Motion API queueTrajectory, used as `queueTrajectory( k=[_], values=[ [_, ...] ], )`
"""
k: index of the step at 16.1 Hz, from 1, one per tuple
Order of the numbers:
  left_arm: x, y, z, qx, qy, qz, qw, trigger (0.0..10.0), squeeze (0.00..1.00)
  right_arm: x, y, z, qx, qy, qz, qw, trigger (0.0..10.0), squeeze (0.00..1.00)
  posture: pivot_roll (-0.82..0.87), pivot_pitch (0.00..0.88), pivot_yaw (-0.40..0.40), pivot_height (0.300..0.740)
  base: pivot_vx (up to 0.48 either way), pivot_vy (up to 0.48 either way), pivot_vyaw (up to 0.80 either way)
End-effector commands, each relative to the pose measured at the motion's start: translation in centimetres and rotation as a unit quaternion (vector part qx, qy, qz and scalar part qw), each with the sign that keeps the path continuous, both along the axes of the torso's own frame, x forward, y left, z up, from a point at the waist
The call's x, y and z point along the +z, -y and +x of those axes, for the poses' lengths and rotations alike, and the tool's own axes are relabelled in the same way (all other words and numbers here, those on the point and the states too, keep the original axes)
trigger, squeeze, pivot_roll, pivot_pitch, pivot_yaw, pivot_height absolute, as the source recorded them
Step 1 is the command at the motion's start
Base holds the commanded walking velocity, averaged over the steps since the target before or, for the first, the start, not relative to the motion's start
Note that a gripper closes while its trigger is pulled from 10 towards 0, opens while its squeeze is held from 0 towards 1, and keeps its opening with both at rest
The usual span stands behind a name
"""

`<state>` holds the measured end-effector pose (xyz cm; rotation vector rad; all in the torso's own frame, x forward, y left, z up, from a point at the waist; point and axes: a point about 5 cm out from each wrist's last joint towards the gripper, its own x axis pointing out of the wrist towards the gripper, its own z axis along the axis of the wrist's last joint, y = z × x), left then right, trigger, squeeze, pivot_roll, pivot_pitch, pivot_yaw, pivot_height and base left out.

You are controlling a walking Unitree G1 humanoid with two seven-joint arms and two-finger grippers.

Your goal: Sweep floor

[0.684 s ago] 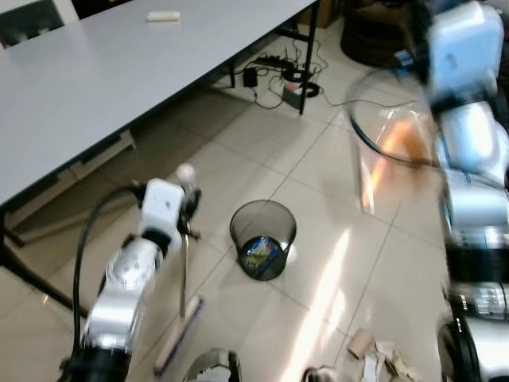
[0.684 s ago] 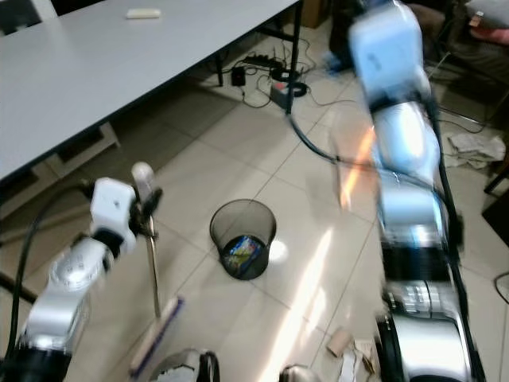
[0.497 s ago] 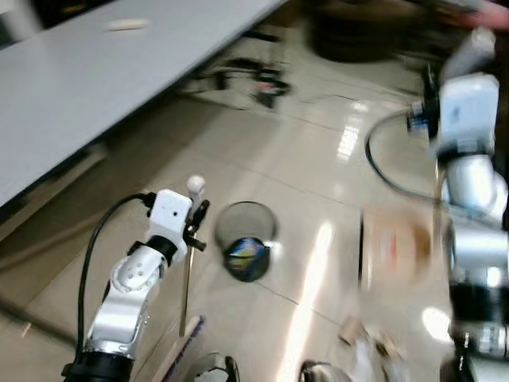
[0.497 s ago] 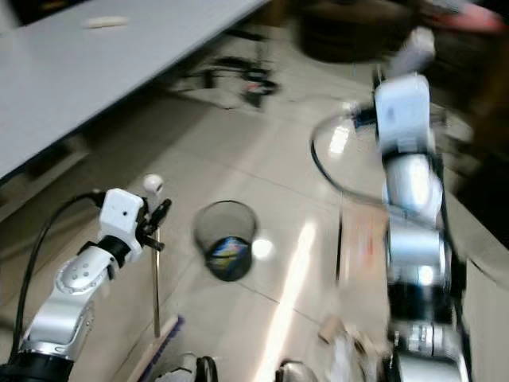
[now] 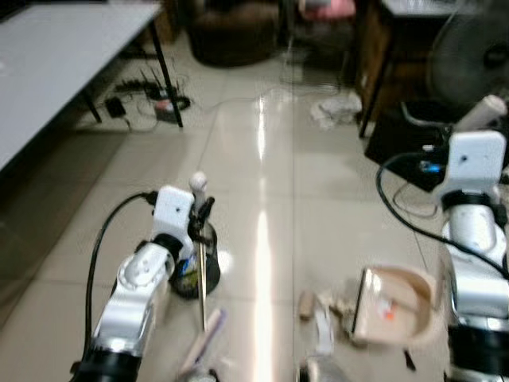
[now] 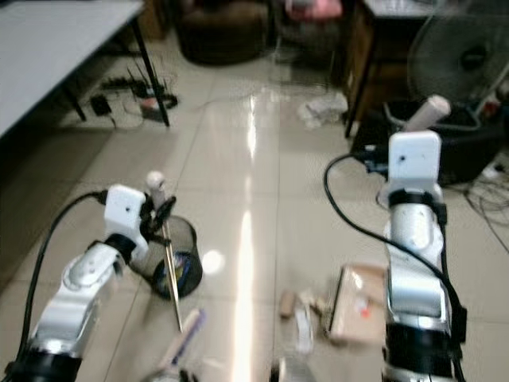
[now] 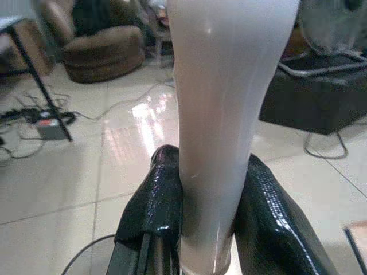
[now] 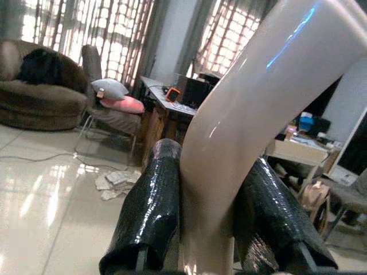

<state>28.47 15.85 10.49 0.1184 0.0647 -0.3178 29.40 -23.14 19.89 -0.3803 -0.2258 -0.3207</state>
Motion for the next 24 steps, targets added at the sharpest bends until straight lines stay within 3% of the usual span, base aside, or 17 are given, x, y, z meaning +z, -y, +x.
queueTrajectory(
  k=[1, 6, 8, 12, 15, 24],
  values=[
    [0.4, -0.1, 0.2, 0.001, 0.013, 0.006, 1.000, 10.0, 0.00, 0.2, 0.0, -0.3, -0.004, 0.011, 0.026, 1.000, 10.0, 0.00, -0.02, 0.080, 0.053, 0.740, 0.000, 0.000, -0.80],
    [1.5, 0.7, 1.4, 0.022, 0.049, 0.000, 0.999, 10.0, 0.00, -1.7, -1.6, -0.4, 0.028, 0.004, 0.102, 0.994, 10.0, 0.00, -0.01, 0.086, 0.054, 0.740, 0.000, 0.000, -0.80],
    [1.8, 0.8, 1.9, 0.034, 0.061, 0.016, 0.997, 10.0, 0.00, -2.0, -2.5, -0.4, 0.062, 0.006, 0.125, 0.990, 10.0, 0.00, -0.01, 0.089, 0.056, 0.740, 0.000, 0.000, -0.40],
    [2.6, 1.4, 3.0, 0.036, 0.069, 0.023, 0.997, 10.0, 0.00, -2.3, -4.3, -0.2, 0.095, -0.007, 0.108, 0.990, 10.0, 0.00, -0.01, 0.089, 0.058, 0.740, 0.000, -0.447, 0.00],
    [3.0, 1.4, 3.4, 0.041, 0.077, 0.024, 0.996, 10.0, 0.00, -2.5, -4.9, -0.2, 0.107, -0.009, 0.107, 0.989, 10.0, 0.00, -0.01, 0.089, 0.057, 0.740, 0.000, -0.458, 0.80],
    [3.0, 1.2, 3.3, 0.051, 0.079, 0.034, 0.995, 10.0, 0.00, -2.3, -4.6, 0.1, 0.107, -0.007, 0.094, 0.990, 10.0, 0.00, -0.01, 0.092, 0.057, 0.740, 0.000, -0.461, 0.80]
  ],
)
